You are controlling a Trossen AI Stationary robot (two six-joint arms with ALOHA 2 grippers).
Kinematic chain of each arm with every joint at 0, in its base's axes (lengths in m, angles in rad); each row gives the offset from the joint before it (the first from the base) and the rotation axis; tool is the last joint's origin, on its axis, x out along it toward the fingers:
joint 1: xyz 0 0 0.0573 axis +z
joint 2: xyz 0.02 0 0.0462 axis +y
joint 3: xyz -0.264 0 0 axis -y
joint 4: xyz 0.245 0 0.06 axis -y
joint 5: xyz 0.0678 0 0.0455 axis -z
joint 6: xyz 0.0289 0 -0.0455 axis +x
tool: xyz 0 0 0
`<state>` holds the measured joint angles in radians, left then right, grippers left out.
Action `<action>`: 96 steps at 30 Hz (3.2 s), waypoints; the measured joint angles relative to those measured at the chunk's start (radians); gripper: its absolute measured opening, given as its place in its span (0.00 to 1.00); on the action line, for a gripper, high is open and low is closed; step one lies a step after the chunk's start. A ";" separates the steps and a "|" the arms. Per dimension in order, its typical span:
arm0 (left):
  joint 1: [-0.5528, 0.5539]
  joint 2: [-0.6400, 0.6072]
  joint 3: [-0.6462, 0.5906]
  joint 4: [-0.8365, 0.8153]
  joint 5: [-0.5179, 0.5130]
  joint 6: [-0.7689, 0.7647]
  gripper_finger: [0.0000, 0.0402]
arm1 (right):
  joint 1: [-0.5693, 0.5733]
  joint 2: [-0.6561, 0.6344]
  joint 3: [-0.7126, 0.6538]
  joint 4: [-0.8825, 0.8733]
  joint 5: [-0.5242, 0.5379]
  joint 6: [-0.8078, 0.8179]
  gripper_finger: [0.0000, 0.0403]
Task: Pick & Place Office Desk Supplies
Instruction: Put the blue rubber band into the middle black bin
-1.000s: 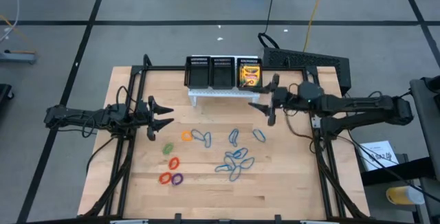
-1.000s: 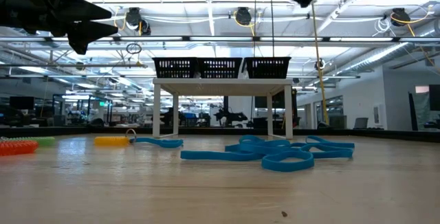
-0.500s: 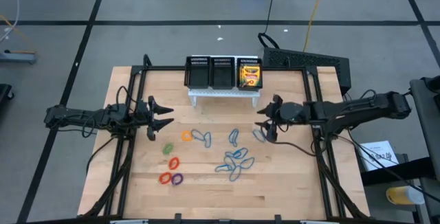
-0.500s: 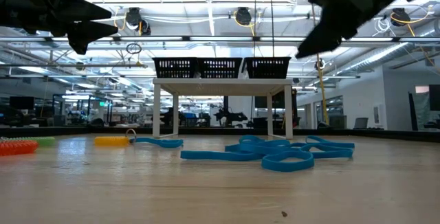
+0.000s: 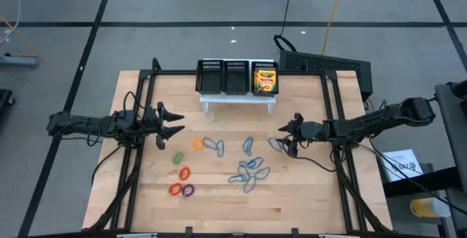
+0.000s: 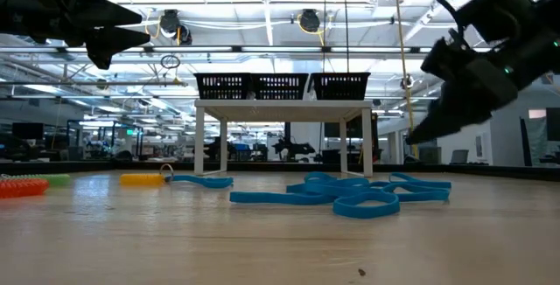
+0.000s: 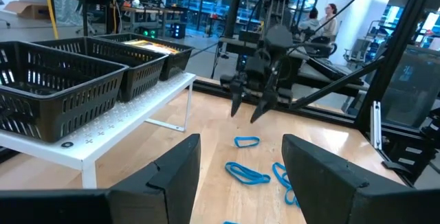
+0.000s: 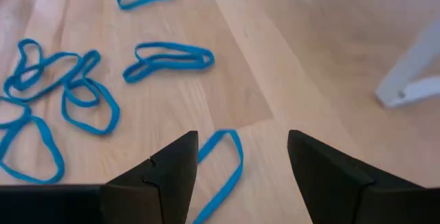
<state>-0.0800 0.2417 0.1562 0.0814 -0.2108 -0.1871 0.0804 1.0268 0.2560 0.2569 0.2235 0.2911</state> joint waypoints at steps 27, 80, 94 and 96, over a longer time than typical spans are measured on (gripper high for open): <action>0.000 0.000 0.000 -0.002 0.000 0.000 0.54 | 0.006 0.401 -0.006 0.322 0.036 -0.039 0.51; 0.000 0.000 0.000 0.206 -0.015 -0.036 0.54 | -0.065 0.316 0.015 0.890 -0.098 -0.307 0.00; 0.000 0.170 0.000 0.365 0.032 -0.167 0.54 | -0.070 0.316 0.095 0.891 -0.177 -0.390 0.00; -0.001 0.254 0.000 0.440 0.069 -0.163 0.54 | -0.071 0.316 0.095 0.892 -0.177 -0.390 0.00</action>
<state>-0.0805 0.4957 0.1566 0.5215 -0.1414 -0.3505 0.0099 1.3430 0.3515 1.1486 0.0465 -0.0990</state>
